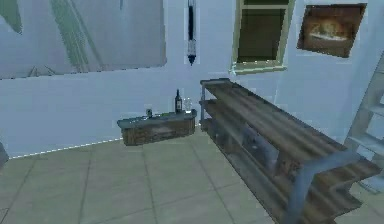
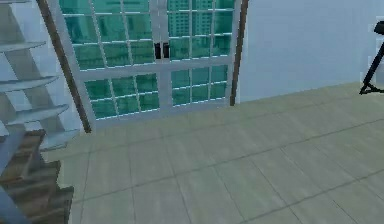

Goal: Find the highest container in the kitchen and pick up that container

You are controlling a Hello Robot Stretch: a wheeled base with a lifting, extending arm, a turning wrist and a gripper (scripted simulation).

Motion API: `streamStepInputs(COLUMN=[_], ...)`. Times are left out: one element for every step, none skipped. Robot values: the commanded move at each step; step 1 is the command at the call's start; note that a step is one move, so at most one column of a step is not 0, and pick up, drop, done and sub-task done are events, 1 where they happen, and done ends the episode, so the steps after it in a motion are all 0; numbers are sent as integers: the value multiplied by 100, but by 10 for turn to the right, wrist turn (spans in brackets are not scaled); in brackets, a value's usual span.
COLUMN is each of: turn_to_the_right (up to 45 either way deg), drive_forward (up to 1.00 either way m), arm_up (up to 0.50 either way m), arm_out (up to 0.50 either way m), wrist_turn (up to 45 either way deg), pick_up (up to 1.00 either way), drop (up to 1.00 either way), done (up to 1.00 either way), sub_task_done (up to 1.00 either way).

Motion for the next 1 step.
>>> streamStepInputs(turn_to_the_right=[0], drive_forward=[100], arm_up=[0], arm_out=[0], wrist_turn=[0], pick_up=[0], drop=[0], done=[0], sub_task_done=[0])
